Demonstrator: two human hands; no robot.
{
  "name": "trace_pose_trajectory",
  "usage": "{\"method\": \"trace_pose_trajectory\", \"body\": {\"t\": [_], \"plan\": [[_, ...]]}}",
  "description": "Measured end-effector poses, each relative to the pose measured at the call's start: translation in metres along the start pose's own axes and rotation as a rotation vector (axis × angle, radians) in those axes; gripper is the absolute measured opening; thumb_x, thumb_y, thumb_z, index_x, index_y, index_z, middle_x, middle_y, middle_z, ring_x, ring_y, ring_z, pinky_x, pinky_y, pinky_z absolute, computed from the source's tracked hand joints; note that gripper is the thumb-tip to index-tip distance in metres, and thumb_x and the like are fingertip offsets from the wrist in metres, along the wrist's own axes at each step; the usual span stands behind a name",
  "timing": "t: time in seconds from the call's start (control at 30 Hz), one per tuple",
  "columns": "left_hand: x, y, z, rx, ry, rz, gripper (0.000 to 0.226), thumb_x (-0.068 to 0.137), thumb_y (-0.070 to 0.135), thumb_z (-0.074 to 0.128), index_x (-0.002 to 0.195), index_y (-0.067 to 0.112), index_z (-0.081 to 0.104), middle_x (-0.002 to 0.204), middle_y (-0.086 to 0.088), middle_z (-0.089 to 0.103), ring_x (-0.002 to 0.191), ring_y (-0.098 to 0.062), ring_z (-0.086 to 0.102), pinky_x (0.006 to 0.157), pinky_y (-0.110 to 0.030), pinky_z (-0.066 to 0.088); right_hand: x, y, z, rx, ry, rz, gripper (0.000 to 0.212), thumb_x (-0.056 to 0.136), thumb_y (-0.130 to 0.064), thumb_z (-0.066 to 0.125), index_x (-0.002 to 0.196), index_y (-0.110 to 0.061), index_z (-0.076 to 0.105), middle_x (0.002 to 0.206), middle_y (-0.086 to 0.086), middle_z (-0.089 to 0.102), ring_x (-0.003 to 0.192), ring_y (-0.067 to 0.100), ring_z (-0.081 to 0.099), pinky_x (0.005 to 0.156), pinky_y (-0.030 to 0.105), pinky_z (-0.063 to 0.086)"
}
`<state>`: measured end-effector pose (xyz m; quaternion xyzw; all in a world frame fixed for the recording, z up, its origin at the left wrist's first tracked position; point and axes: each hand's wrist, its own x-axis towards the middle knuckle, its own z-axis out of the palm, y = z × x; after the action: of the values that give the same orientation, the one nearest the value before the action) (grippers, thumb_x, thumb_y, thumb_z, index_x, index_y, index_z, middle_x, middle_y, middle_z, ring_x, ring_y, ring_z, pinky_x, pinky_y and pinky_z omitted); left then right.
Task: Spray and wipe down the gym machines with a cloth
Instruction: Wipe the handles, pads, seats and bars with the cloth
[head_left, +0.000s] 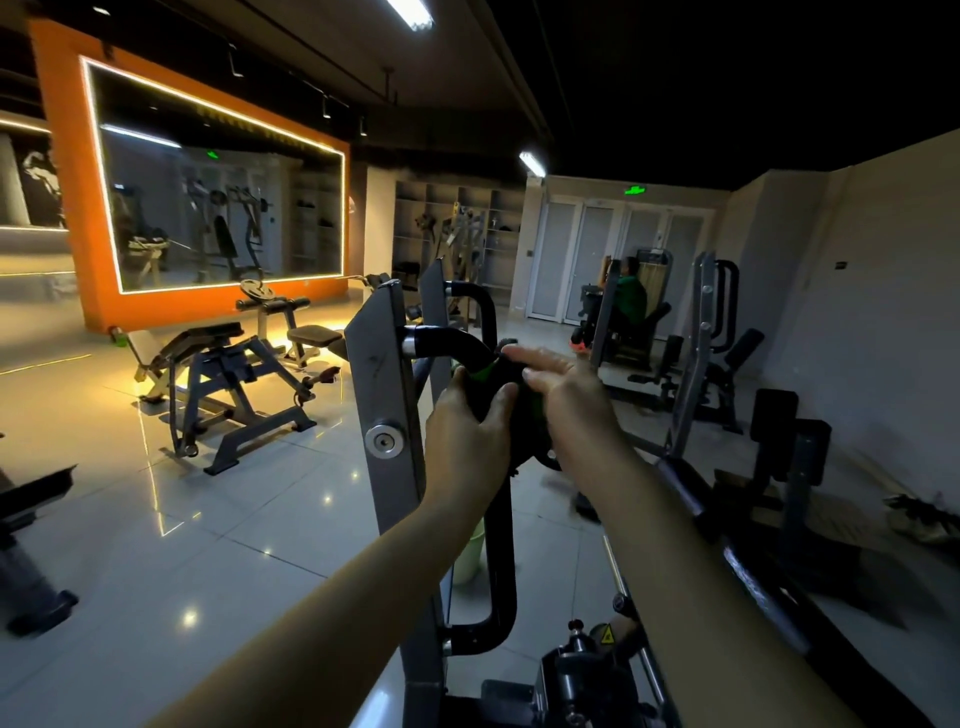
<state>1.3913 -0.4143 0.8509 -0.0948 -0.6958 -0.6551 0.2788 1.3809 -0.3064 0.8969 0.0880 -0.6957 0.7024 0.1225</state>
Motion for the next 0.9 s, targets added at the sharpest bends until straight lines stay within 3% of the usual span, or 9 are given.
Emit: {"method": "trace_pose_trajectory", "body": {"t": [0.1, 0.2, 0.27, 0.37, 0.5, 0.57, 0.73, 0.83, 0.9], "plan": [[0.006, -0.014, -0.003, 0.125, 0.014, 0.111, 0.029, 0.1, 0.038, 0.059, 0.125, 0.025, 0.065, 0.105, 0.011, 0.074, 0.098, -0.004, 0.07, 0.086, -0.035, 0.059, -0.003, 0.019, 0.006, -0.125, 0.02, -0.131, 0.04, 0.102, 0.0, 0.049, 0.125, -0.024, 0.072, 0.108, -0.022, 0.069, 0.105, -0.008, 0.062, 0.085, 0.007, 0.046], [0.008, -0.023, -0.012, 0.238, -0.069, 0.221, 0.034, 0.101, 0.043, 0.053, 0.128, 0.025, 0.063, 0.111, 0.011, 0.073, 0.103, -0.003, 0.068, 0.089, -0.034, 0.058, -0.005, 0.038, 0.004, -0.172, 0.073, -0.219, 0.037, 0.102, -0.002, 0.056, 0.132, -0.019, 0.068, 0.109, -0.023, 0.068, 0.099, -0.019, 0.061, 0.087, 0.003, 0.046], [0.01, -0.028, -0.017, 0.277, -0.116, 0.233, 0.031, 0.101, 0.038, 0.055, 0.128, 0.026, 0.063, 0.108, 0.014, 0.071, 0.101, -0.001, 0.067, 0.087, -0.026, 0.056, -0.006, 0.048, 0.001, -0.182, 0.092, -0.24, 0.035, 0.101, -0.002, 0.058, 0.132, -0.013, 0.068, 0.111, -0.016, 0.069, 0.098, -0.018, 0.063, 0.089, 0.006, 0.048], [0.011, -0.034, -0.023, 0.406, -0.191, 0.182, 0.02, 0.101, 0.03, 0.058, 0.117, 0.021, 0.066, 0.092, 0.012, 0.069, 0.085, -0.004, 0.067, 0.067, -0.011, 0.047, -0.012, 0.056, -0.004, -0.298, 0.073, -0.266, 0.035, 0.1, 0.0, 0.059, 0.131, -0.011, 0.068, 0.115, -0.011, 0.07, 0.098, -0.016, 0.063, 0.09, 0.008, 0.049], [0.018, -0.027, -0.029, 0.607, -0.27, 0.168, 0.026, 0.102, 0.036, 0.053, 0.109, 0.016, 0.067, 0.091, -0.003, 0.07, 0.084, -0.024, 0.067, 0.066, -0.032, 0.048, -0.009, 0.05, -0.008, -0.431, 0.082, -0.302, 0.029, 0.096, -0.001, 0.064, 0.119, -0.014, 0.076, 0.105, -0.005, 0.077, 0.101, 0.008, 0.072, 0.09, 0.025, 0.058], [0.019, -0.019, -0.024, 0.533, -0.198, 0.172, 0.025, 0.103, 0.035, 0.054, 0.111, 0.016, 0.068, 0.094, -0.002, 0.071, 0.086, -0.022, 0.067, 0.069, -0.034, 0.049, -0.003, 0.041, -0.006, -0.423, 0.159, -0.343, 0.025, 0.094, -0.004, 0.068, 0.114, -0.015, 0.077, 0.101, -0.005, 0.076, 0.098, 0.008, 0.072, 0.087, 0.024, 0.059], [0.006, -0.023, -0.002, -0.023, -0.082, 0.045, 0.019, 0.102, 0.033, 0.06, 0.115, 0.024, 0.07, 0.099, 0.006, 0.076, 0.094, -0.008, 0.073, 0.083, -0.031, 0.058, 0.003, 0.036, 0.007, -0.201, 0.157, -0.303, 0.022, 0.098, -0.01, 0.067, 0.115, -0.022, 0.074, 0.094, -0.022, 0.071, 0.094, -0.004, 0.069, 0.082, 0.01, 0.052], [0.009, -0.042, 0.001, -0.002, -0.141, 0.093, 0.016, 0.102, 0.04, 0.054, 0.114, 0.033, 0.063, 0.104, 0.001, 0.072, 0.099, -0.012, 0.07, 0.087, -0.041, 0.058, -0.004, 0.055, 0.006, -0.17, 0.153, -0.302, 0.02, 0.102, -0.013, 0.061, 0.11, -0.027, 0.073, 0.086, -0.028, 0.07, 0.089, -0.014, 0.067, 0.08, 0.007, 0.049], [0.009, -0.055, -0.004, 0.081, -0.2, 0.121, 0.023, 0.101, 0.043, 0.051, 0.119, 0.03, 0.058, 0.107, 0.001, 0.069, 0.102, -0.012, 0.067, 0.089, -0.042, 0.056, -0.009, 0.07, 0.003, -0.174, 0.154, -0.298, 0.02, 0.103, -0.012, 0.06, 0.116, -0.023, 0.072, 0.093, -0.025, 0.07, 0.092, -0.014, 0.067, 0.082, 0.008, 0.05]]}}
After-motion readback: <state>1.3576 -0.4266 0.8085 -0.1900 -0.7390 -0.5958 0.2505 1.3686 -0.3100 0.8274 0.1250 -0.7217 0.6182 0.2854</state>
